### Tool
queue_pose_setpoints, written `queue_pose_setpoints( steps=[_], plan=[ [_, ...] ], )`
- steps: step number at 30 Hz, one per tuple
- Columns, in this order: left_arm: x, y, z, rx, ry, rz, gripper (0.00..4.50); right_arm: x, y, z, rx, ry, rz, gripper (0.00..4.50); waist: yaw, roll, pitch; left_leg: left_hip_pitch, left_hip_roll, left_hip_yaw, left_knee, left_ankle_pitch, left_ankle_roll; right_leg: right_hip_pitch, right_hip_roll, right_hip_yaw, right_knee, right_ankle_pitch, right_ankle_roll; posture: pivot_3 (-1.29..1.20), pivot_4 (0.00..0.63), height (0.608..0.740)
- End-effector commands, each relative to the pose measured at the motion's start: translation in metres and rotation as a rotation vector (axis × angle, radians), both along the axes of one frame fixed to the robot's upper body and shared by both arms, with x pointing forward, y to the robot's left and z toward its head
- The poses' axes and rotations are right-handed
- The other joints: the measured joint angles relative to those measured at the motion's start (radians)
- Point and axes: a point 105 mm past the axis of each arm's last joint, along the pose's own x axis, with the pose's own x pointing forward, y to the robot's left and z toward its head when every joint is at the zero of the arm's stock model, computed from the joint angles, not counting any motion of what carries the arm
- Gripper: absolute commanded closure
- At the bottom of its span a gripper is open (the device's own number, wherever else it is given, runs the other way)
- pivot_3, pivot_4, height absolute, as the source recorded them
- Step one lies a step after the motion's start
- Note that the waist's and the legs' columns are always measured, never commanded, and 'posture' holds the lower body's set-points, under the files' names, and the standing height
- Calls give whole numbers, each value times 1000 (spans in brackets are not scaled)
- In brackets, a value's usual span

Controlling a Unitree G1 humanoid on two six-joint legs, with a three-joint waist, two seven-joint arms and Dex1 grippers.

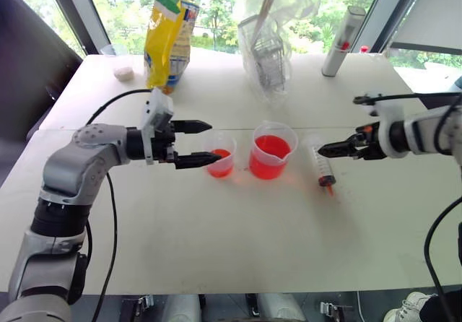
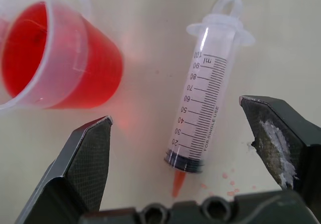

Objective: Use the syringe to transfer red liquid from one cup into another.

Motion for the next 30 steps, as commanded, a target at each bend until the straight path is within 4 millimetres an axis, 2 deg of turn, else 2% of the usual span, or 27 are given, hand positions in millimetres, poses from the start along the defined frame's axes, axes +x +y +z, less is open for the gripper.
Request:
queue_pose_setpoints(
  steps=[1,7,15,18,20,21,23,27,30],
  plan=[
    [-4,0,7,-4,-57,6,0,16,-3,-6,-32,0,3,61,0,0,0,0,0,0,0,0,0,0,0,0,0,0,0,0,150,739],
    [-6,0,6,-1,-67,20,0,41,0,-26,-97,33,27,61,0,0,0,0,0,1,1,0,0,0,0,0,1,0,0,0,150,739],
    [-7,2,5,6,-79,36,0,52,4,-51,-202,92,90,61,1,1,0,0,0,1,2,0,0,0,1,0,1,0,0,0,150,739],
    [-6,2,5,5,-84,41,0,53,6,-56,-222,110,112,844,0,1,0,0,0,1,2,0,0,0,1,0,2,0,0,0,150,739],
    [-6,2,5,5,-86,43,0,53,8,-58,-233,117,123,1848,-1,1,0,0,0,1,2,0,0,0,1,0,2,0,0,0,150,739],
    [-6,2,6,4,-87,44,0,54,10,-59,-237,118,127,2496,-1,1,0,0,0,1,2,0,0,0,1,0,2,0,0,0,150,739],
    [-5,2,6,4,-89,46,0,54,11,-60,-238,120,131,3123,-3,0,0,1,0,1,2,0,0,0,1,0,3,1,0,0,150,739],
    [-2,2,9,3,-96,47,0,52,9,-56,-223,116,97,3133,-3,0,0,2,0,0,2,0,0,1,2,0,3,1,-1,0,150,739],
    [2,3,15,-5,-107,47,0,53,-5,-39,-211,48,-4,3133,0,1,0,1,0,0,2,0,0,0,2,0,3,1,-1,0,150,739]
  ],
)
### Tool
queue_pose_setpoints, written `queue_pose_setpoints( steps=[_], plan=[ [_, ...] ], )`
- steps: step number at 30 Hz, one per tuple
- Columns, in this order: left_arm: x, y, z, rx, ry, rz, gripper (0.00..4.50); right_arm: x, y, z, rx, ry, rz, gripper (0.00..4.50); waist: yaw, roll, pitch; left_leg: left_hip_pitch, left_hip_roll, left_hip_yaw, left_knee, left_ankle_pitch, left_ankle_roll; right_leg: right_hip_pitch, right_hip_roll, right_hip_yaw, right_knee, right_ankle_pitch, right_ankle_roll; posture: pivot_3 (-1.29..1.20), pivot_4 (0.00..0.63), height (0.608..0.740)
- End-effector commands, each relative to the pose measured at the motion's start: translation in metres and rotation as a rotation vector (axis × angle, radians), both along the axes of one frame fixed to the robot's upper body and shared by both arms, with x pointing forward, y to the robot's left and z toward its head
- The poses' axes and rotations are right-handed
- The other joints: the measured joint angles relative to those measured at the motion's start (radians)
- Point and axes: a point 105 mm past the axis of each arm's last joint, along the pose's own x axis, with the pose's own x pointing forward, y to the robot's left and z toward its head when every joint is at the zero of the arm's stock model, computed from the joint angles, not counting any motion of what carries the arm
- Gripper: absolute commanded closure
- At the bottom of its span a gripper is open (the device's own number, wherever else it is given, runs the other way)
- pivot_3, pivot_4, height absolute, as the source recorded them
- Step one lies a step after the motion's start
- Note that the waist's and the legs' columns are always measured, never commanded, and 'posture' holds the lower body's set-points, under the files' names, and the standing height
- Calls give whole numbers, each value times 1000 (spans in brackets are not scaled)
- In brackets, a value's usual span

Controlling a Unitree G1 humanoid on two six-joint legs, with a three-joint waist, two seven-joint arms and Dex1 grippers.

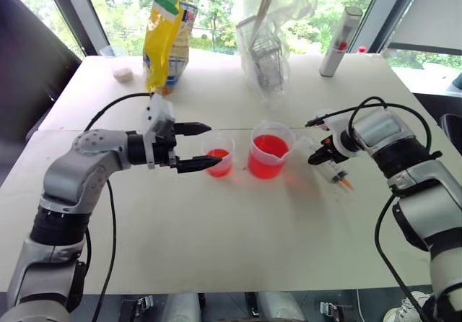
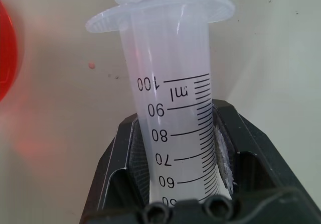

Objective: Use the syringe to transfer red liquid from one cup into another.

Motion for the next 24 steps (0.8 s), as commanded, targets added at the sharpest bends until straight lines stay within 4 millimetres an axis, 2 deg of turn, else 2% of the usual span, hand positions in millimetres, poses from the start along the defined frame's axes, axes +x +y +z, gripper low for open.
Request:
queue_pose_setpoints(
  steps=[1,4,5,7,10,13,15,17,20,24],
  plan=[
    [5,3,20,-20,-73,5,0,3,-13,35,8,-157,-61,3133,1,0,0,0,0,0,0,0,0,0,0,0,0,0,0,0,150,739],
    [10,3,27,-34,-80,2,0,3,-18,81,-68,-472,33,3133,9,1,0,-2,0,-1,0,0,0,-1,-1,-2,0,0,0,0,150,739],
    [14,2,30,-41,-88,4,0,0,-13,99,-44,-569,43,3133,10,1,0,-2,-1,-1,-1,0,0,-1,-2,-2,-1,0,0,0,150,739],
    [19,1,36,-53,-101,2,0,-8,4,135,47,-761,73,3133,4,1,0,-2,-1,0,-1,0,0,-1,-2,-2,-1,0,1,0,150,739],
    [25,-2,42,-63,-117,-10,0,-19,23,171,127,-994,112,3133,-5,1,0,-1,-1,0,-1,0,0,-1,0,-2,0,0,1,0,150,739],
    [32,-7,55,-95,-135,-29,0,-35,49,205,368,-1192,112,3133,-4,1,0,1,0,-2,-1,0,0,1,2,-1,1,0,1,0,150,739],
    [36,-10,63,-110,-147,-43,0,-46,65,211,534,-1244,120,3133,-2,1,0,1,1,-2,-1,0,0,1,4,-2,2,1,0,0,150,739],
    [39,-12,70,-119,-156,-58,0,-52,76,207,644,-1271,122,3133,1,1,0,0,1,-2,-1,0,0,1,4,-2,2,1,0,0,150,739],
    [41,-16,78,-121,-169,-81,0,-56,92,192,761,-1291,132,3133,1,0,0,0,0,-2,-1,0,-1,1,2,-2,1,1,0,0,150,739],
    [44,-20,85,-114,-186,-102,0,-49,104,165,814,-1280,103,3133,1,1,0,-1,-1,-1,0,0,-1,0,0,-2,0,1,0,0,150,739]
  ],
)
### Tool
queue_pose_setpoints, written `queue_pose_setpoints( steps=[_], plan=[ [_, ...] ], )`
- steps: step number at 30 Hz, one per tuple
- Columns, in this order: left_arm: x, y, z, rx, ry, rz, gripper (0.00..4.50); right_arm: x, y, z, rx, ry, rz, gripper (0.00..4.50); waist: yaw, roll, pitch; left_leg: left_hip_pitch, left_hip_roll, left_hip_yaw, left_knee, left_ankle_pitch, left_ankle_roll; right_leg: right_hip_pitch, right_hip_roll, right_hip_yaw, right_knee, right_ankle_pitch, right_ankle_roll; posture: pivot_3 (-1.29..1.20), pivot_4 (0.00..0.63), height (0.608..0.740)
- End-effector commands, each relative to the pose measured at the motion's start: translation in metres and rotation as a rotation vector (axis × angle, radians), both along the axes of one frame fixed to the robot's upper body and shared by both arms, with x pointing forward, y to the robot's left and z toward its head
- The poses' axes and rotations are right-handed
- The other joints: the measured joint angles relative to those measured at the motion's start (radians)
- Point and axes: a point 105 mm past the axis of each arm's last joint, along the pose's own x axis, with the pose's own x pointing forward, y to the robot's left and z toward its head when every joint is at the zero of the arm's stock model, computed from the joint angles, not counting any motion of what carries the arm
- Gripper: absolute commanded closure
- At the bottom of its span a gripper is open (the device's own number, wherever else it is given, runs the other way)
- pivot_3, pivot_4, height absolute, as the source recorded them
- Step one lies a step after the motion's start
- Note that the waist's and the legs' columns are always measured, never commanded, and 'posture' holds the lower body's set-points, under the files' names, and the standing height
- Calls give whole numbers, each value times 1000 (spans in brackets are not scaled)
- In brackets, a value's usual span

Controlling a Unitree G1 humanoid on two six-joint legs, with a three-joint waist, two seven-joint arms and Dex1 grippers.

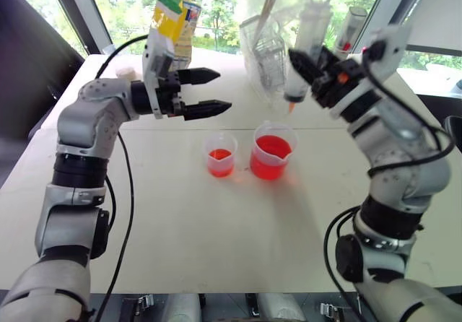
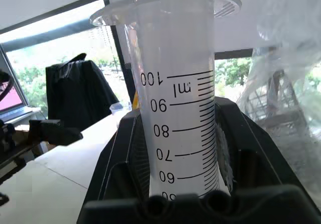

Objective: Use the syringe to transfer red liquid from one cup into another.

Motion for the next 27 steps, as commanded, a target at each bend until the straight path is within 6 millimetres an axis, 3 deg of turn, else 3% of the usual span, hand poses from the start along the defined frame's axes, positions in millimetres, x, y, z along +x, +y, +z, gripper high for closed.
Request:
queue_pose_setpoints(
  steps=[1,5,12,19,27],
  plan=[
    [-2,-5,16,-1,-67,-29,0,-4,5,5,35,-93,-6,3133,-1,0,0,0,0,0,0,0,0,0,-1,0,0,0,0,0,150,739],
    [-1,-17,26,-8,-99,-65,0,-3,15,-27,47,-76,-2,3133,-1,0,0,1,0,0,1,0,0,0,0,-1,0,1,1,0,150,739],
    [3,-42,37,-32,-131,-128,0,-2,18,-65,12,-25,-19,3133,-2,0,0,1,0,0,0,0,0,0,1,0,0,1,1,0,150,739],
    [8,-69,33,-31,-123,-181,0,-2,16,-87,-33,8,-35,3133,-2,0,0,1,0,0,1,0,0,0,2,0,1,1,1,0,150,739],
    [20,-85,23,-36,-84,-170,0,-3,17,-93,-63,12,-37,3133,-1,0,0,1,0,0,0,0,0,0,3,0,1,1,1,0,150,739]
  ],
)
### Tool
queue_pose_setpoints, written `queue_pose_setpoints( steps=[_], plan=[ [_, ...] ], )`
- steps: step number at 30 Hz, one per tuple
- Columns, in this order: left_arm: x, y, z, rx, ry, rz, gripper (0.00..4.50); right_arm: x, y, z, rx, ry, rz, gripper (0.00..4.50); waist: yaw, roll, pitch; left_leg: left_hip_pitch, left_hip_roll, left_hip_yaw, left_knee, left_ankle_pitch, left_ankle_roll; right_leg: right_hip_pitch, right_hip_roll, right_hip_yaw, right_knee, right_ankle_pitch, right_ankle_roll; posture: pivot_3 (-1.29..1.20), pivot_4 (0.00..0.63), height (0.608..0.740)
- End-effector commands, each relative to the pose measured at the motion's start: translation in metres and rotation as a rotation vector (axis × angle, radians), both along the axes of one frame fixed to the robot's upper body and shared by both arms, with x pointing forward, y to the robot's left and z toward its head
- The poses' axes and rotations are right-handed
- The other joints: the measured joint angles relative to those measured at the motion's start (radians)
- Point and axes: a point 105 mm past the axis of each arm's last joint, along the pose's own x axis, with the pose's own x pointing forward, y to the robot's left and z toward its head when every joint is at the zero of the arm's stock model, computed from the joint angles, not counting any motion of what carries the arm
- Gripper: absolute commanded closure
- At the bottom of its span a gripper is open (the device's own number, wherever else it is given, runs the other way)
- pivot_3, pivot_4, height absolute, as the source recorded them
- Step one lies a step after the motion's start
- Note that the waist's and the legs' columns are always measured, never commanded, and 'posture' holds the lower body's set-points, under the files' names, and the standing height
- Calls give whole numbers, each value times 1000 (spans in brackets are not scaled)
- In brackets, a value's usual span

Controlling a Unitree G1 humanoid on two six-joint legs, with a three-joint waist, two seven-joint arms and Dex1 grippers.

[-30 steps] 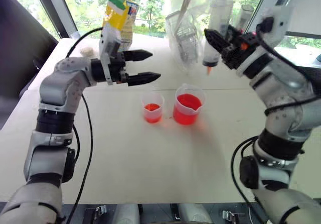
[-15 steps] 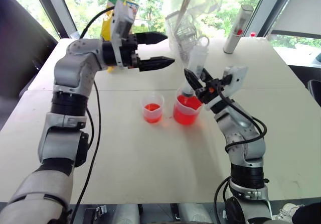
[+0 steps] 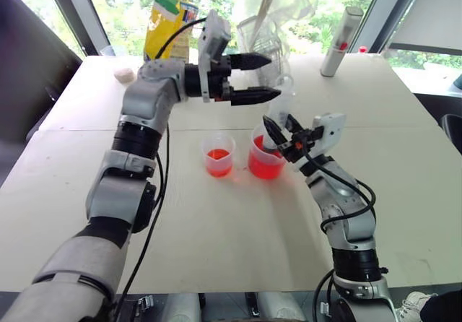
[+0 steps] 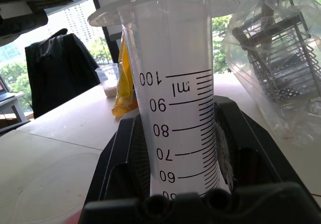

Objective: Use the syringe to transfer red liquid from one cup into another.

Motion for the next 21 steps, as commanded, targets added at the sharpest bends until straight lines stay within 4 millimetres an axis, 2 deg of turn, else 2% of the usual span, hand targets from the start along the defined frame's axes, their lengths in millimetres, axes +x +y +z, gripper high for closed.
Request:
queue_pose_setpoints(
  steps=[1,9,12,19,21],
  plan=[
    [3,-9,14,4,-65,16,0,-3,1,5,-10,-33,4,3133,1,0,0,0,0,0,0,0,0,0,0,0,0,0,0,0,150,739],
    [7,-17,7,-3,-24,10,0,-4,3,4,-37,-36,12,3133,0,0,0,0,0,0,0,0,0,0,0,0,0,0,0,0,150,739],
    [7,-23,5,-6,-6,0,853,-4,3,3,-45,-37,16,3133,1,0,0,0,0,0,0,0,0,0,0,0,0,0,0,0,150,739],
    [6,-28,8,-43,33,-11,4312,-4,4,2,-55,-35,22,3133,-1,0,0,0,0,0,0,0,0,1,0,0,0,0,0,0,150,739],
    [6,-28,11,-50,34,-14,4417,-4,5,0,-61,-23,30,3133,-1,0,0,0,0,0,0,0,0,1,0,0,0,0,0,0,150,739]
  ],
)
